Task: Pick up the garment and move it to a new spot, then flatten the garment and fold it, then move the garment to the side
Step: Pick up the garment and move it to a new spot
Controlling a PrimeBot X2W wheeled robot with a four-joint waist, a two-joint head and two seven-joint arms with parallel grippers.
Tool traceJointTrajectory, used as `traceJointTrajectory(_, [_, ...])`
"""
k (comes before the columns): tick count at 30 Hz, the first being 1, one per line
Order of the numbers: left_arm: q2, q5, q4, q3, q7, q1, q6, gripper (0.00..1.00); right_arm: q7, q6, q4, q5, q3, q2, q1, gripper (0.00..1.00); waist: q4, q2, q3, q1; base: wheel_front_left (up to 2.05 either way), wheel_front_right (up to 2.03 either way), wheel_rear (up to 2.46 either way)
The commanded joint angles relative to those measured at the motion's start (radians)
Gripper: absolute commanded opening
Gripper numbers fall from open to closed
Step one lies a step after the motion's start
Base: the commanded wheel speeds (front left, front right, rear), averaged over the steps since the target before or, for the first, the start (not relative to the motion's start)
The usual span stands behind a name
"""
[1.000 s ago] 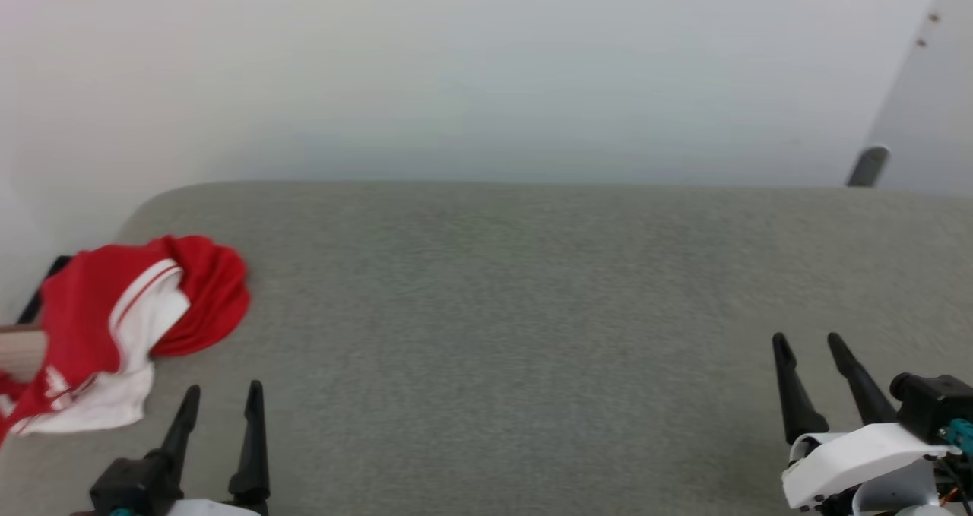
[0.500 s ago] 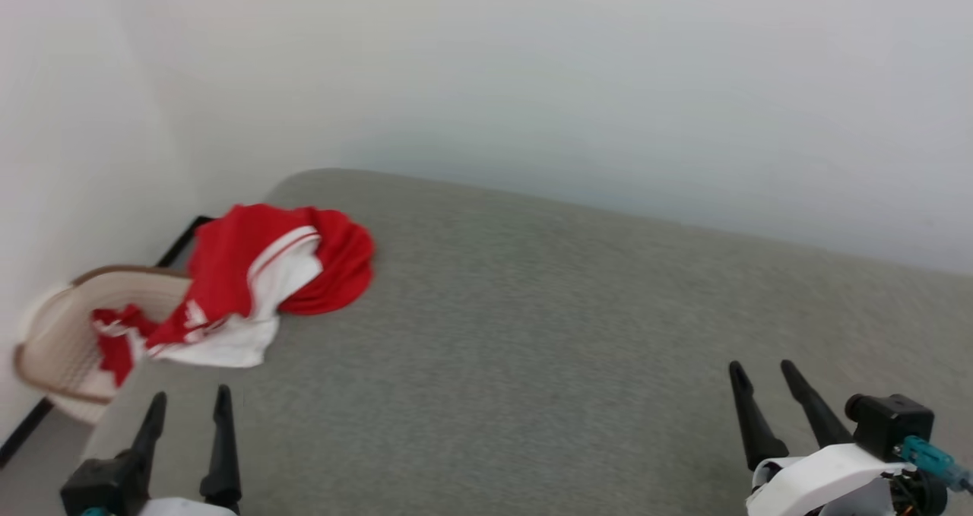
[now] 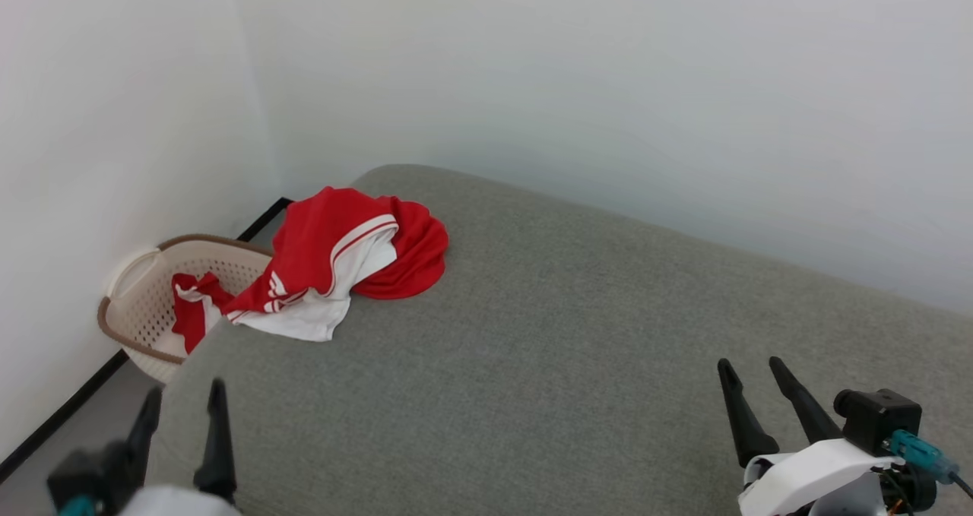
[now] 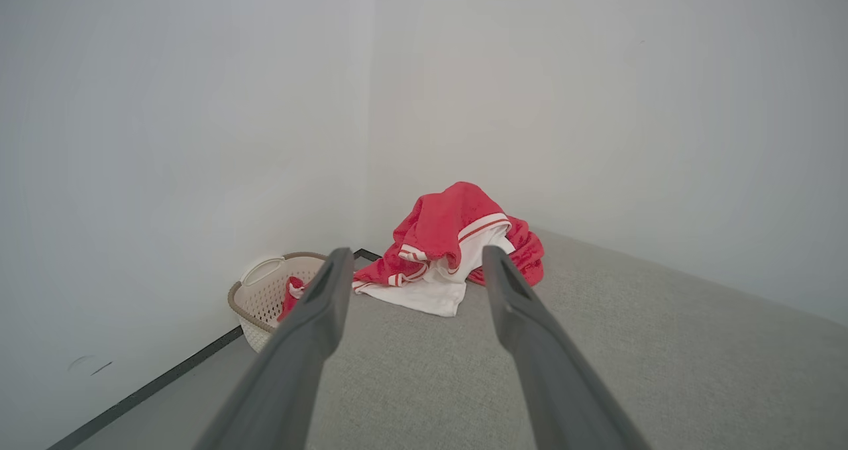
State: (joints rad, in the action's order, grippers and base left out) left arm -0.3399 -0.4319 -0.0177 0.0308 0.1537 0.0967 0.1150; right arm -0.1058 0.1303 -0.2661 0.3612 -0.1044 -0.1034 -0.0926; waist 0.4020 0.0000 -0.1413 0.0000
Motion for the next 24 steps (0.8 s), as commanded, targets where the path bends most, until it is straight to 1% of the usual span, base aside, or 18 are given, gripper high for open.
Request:
traceJointTrajectory(1, [-0.007,-0.002,0.004,0.002,-0.004,-0.019,-0.004,1.00,-0.003,0.001,-0.001,0.007,0.001,-0.006,-0.004,1.00,0.004,0.0000,0.005,0.0000,0.00,0.00,0.00])
traceJointTrajectory(5, [-0.032,-0.026,0.000,0.024,-0.075,-0.095,-0.044,1.00,0.001,0.001,0.005,0.006,0.020,-0.016,0.018,1.00,0.013,0.0000,0.016,0.0000,0.00,0.00,0.00])
traceJointTrajectory(9, [-0.068,-0.073,-0.031,0.025,-0.161,-0.206,-0.090,1.00,0.023,0.001,0.037,-0.007,0.032,-0.030,0.013,1.00,-0.006,0.0000,0.067,0.0000,0.00,0.00,0.00])
traceJointTrajectory(10, [-0.069,-0.092,-0.042,0.021,-0.179,-0.236,-0.100,1.00,0.034,0.001,0.049,-0.012,0.035,-0.036,0.009,1.00,-0.014,0.0000,0.087,0.0000,0.00,0.00,0.00])
traceJointTrajectory(12, [-0.093,-0.102,-0.069,0.016,-0.207,-0.309,-0.118,1.00,0.053,0.001,0.085,-0.019,0.045,-0.050,-0.011,1.00,-0.031,0.0000,0.145,0.0000,0.00,0.00,0.00])
traceJointTrajectory(17, [-0.123,-0.170,-0.177,0.007,-0.273,-0.503,-0.174,1.00,0.107,0.001,0.175,-0.036,0.064,-0.089,-0.056,1.00,-0.077,0.0000,0.292,0.0000,0.00,0.00,0.00])
traceJointTrajectory(24, [-0.174,-0.241,-0.348,0.020,-0.379,-0.733,-0.221,1.00,0.169,0.001,0.294,-0.045,0.086,-0.122,-0.115,1.00,-0.142,0.0000,0.473,0.0000,0.00,0.00,0.00])
